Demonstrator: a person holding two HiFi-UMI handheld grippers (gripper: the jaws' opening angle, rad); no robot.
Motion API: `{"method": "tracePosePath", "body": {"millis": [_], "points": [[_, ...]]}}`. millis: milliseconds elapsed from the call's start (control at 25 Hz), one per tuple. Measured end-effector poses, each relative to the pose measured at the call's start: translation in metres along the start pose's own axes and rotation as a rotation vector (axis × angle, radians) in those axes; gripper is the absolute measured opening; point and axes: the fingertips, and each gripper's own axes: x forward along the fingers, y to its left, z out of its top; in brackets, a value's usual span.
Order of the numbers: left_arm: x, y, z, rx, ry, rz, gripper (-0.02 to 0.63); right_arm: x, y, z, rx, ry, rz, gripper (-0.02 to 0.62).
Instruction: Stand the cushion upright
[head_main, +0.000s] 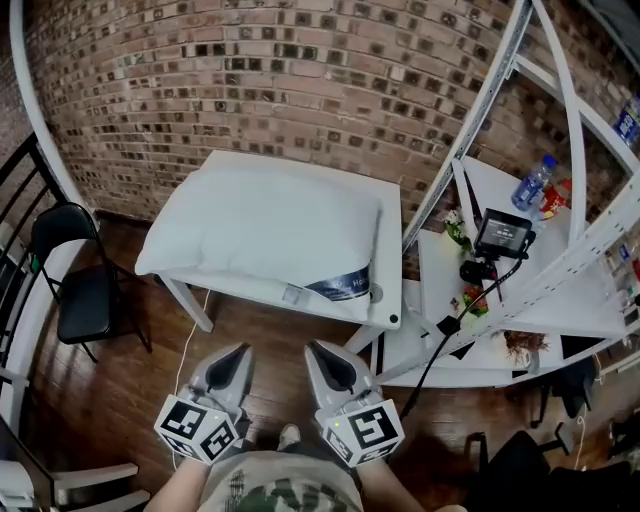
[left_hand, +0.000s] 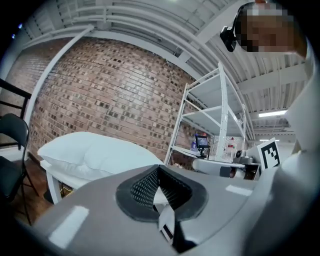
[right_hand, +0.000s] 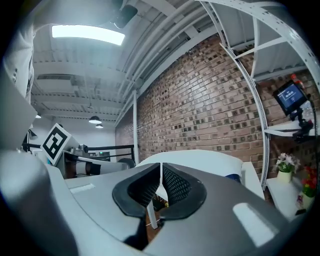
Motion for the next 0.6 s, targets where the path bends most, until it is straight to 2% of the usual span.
{"method": "tracePosePath", "body": {"millis": [400,600], "points": [[0.029,0.024,-0.003,-0.031,0.016,0.033,0.0,0.034,-0.025,-0.004,0.043,0.022,0.041,0.024],[0.057,0.049,0.009,-0.029,0.01,0.027,0.0,0.066,-0.041,0.002,0.043,0.034,0.041,0.034]]}}
